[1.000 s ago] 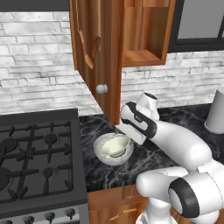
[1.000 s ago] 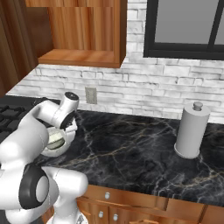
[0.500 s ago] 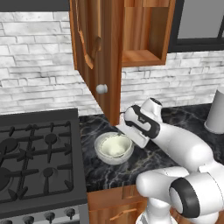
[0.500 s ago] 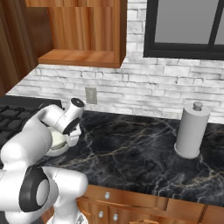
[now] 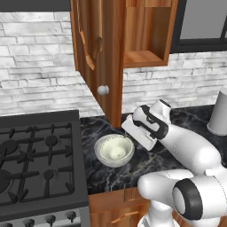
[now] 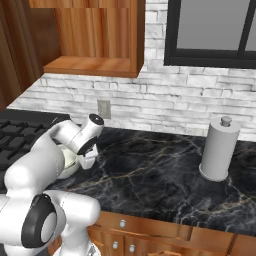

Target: Pick up the bowls on the counter and stack them on top of one another in the open cabinet. Place the smaller bowl on top of the larger bowl.

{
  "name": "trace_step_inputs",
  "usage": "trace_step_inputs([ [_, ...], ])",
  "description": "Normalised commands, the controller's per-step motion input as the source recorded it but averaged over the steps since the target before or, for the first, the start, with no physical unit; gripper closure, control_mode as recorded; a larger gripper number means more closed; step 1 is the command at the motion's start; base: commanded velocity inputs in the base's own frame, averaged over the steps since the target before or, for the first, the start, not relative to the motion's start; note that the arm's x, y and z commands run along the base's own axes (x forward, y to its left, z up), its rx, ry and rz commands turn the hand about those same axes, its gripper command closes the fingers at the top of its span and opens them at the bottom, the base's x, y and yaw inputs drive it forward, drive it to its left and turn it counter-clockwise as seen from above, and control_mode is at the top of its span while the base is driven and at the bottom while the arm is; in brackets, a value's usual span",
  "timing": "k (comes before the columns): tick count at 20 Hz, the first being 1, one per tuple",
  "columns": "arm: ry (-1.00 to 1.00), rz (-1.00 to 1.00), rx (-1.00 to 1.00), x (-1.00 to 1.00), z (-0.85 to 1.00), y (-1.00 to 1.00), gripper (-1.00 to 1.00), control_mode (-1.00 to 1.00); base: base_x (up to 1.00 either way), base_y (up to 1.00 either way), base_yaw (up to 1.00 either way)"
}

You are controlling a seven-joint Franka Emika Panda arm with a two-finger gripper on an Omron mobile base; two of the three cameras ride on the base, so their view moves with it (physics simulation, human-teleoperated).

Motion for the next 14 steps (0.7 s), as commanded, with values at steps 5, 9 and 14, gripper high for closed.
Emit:
trace_step_inputs([
  [5,0.08,0.0,0.0,0.0,0.08,-0.14,-1.0,-1.0,0.0,0.0,0.0],
  [9,0.01,0.02,0.0,-0.05,0.0,-0.02,-1.0,-1.0,0.0,0.0,0.0],
  [14,0.0,0.05,0.01,-0.12,-0.09,0.01,-1.0,-1.0,0.0,0.0,0.0],
])
